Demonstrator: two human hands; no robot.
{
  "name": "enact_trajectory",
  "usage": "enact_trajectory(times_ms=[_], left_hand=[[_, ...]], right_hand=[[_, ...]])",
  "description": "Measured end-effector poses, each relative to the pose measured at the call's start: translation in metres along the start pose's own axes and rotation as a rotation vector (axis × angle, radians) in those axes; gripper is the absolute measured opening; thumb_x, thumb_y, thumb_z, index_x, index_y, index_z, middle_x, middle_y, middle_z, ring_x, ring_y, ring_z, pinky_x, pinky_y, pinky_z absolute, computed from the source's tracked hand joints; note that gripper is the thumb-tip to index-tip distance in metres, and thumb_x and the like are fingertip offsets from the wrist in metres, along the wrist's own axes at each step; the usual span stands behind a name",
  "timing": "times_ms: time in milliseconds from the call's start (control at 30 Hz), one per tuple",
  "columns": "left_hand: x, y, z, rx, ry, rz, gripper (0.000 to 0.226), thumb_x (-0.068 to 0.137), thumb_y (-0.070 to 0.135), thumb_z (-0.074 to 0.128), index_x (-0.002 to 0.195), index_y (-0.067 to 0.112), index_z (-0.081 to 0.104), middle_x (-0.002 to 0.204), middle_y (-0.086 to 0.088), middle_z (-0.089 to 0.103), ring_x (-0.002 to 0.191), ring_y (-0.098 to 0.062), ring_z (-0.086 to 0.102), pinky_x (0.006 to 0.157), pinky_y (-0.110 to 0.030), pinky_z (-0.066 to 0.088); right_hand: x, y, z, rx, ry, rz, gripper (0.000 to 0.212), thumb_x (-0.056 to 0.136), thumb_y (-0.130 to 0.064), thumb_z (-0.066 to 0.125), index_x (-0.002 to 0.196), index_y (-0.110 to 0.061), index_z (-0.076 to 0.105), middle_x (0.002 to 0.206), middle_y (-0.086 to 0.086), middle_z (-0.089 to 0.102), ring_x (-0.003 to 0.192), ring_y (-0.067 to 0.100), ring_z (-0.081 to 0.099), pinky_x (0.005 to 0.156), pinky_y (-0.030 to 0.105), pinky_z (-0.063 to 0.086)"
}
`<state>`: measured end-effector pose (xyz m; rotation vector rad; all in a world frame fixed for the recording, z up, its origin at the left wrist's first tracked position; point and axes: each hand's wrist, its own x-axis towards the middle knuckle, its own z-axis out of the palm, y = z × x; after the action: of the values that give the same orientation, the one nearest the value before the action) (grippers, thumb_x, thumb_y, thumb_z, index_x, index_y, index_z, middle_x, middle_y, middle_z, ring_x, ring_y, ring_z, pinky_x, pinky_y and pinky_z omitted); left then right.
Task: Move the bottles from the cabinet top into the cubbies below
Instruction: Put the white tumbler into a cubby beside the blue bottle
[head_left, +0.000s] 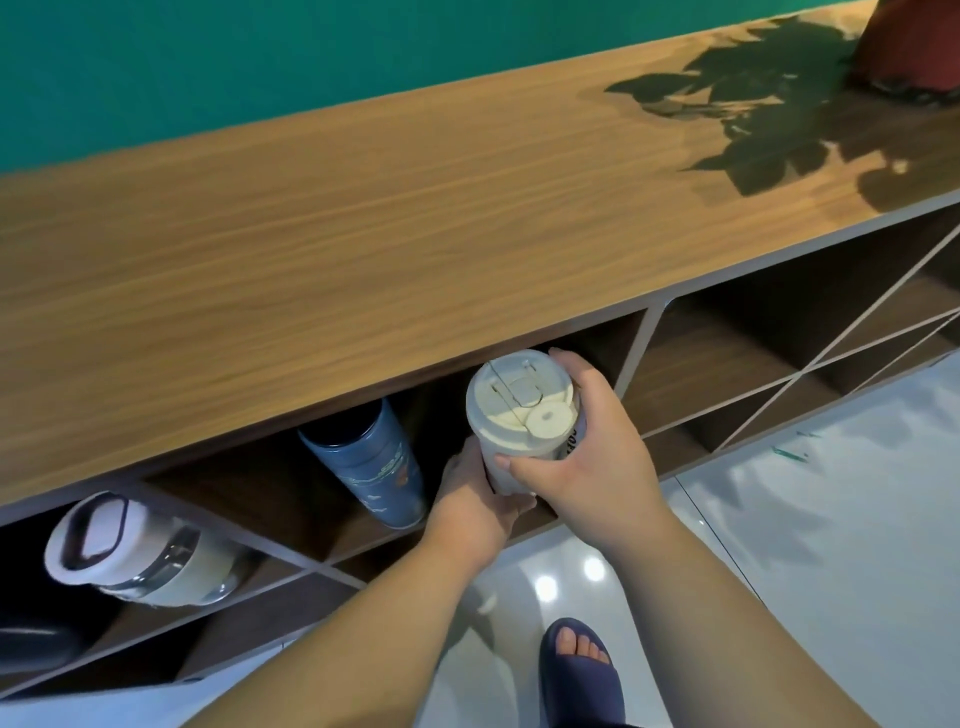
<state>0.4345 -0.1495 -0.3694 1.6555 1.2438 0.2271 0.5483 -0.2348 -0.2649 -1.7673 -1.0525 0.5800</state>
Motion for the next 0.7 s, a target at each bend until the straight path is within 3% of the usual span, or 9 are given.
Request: enact_trajectory(times_ms=[67,133,200,267,333,433,533,700], left_hand=[[0.000,0.007,-0.002,0.099,-0.040,-0.011,0.060,0.074,0.049,0.073,0.131,0.040,0.056,0.104,0.004,0.062,0.124,-0.023,0.062,0.107,-0.042,0.051],[0.000,0.007,-0.003,0.203,-0.094,-0.140,0.053,0.095,0.044,0.065,0.140,0.016,0.060,0.082,0.005,0.055,0.124,-0.032,0.064,0.096,-0.037,0.051],[-0.001,0.007,-0.002,0.231,-0.076,-0.144,0.051,0.100,0.038,0.062,0.143,0.013,0.056,0.108,-0.004,0.069,0.126,-0.032,0.063,0.101,-0.039,0.050],[0.000,0.007,-0.001,0.195,0.000,-0.061,0.061,0.090,0.033,0.074,0.145,0.026,0.049,0.131,-0.003,0.064,0.123,-0.025,0.062,0.101,-0.036,0.052],[0.006,0.005,0.000,0.141,0.076,0.001,0.068,0.079,0.034,0.077,0.139,0.033,0.045,0.127,0.003,0.062,0.118,-0.020,0.062,0.101,-0.038,0.054],[0.009,-0.002,0.005,0.130,0.095,0.021,0.067,0.079,0.033,0.077,0.138,0.031,0.044,0.126,0.002,0.061,0.116,-0.020,0.062,0.102,-0.040,0.055],[0.012,-0.007,0.009,0.118,0.163,0.065,0.076,0.073,0.043,0.073,0.142,0.031,0.042,0.135,0.001,0.058,0.126,-0.020,0.058,0.108,-0.044,0.052],[0.013,-0.009,0.012,0.106,0.224,0.072,0.089,0.076,0.026,0.082,0.152,0.030,0.035,0.149,-0.003,0.050,0.139,-0.023,0.049,0.114,-0.045,0.046]], right_hand=[[0.002,0.003,0.003,0.000,0.023,-0.001,0.099,0.060,-0.028,0.096,0.140,-0.049,0.040,0.132,-0.020,0.059,0.128,-0.002,0.054,0.102,0.028,0.051],[0.004,0.005,0.006,0.003,0.033,0.002,0.100,0.061,-0.029,0.096,0.140,-0.051,0.039,0.132,-0.018,0.059,0.129,-0.001,0.054,0.102,0.030,0.051],[0.006,0.007,0.008,0.010,0.029,0.004,0.098,0.061,-0.031,0.094,0.137,-0.056,0.038,0.132,-0.017,0.060,0.130,0.001,0.055,0.104,0.034,0.051],[0.009,0.008,0.010,0.007,0.030,-0.001,0.091,0.061,-0.032,0.093,0.128,-0.062,0.039,0.132,-0.018,0.061,0.130,0.003,0.055,0.105,0.037,0.051],[0.013,0.009,0.011,0.007,0.022,-0.013,0.086,0.061,-0.031,0.092,0.125,-0.060,0.043,0.129,-0.018,0.064,0.129,0.005,0.057,0.105,0.037,0.052],[0.018,0.012,0.013,0.025,0.014,-0.026,0.089,0.060,-0.029,0.092,0.136,-0.040,0.048,0.127,-0.013,0.067,0.127,0.008,0.061,0.104,0.039,0.052],[0.019,0.010,0.015,0.025,0.023,-0.038,0.087,0.060,-0.029,0.090,0.132,-0.048,0.045,0.128,-0.013,0.067,0.127,0.007,0.061,0.105,0.038,0.052],[0.021,0.012,0.018,0.024,0.028,-0.026,0.089,0.061,-0.030,0.090,0.136,-0.046,0.045,0.131,-0.012,0.066,0.126,0.006,0.061,0.105,0.039,0.052]])
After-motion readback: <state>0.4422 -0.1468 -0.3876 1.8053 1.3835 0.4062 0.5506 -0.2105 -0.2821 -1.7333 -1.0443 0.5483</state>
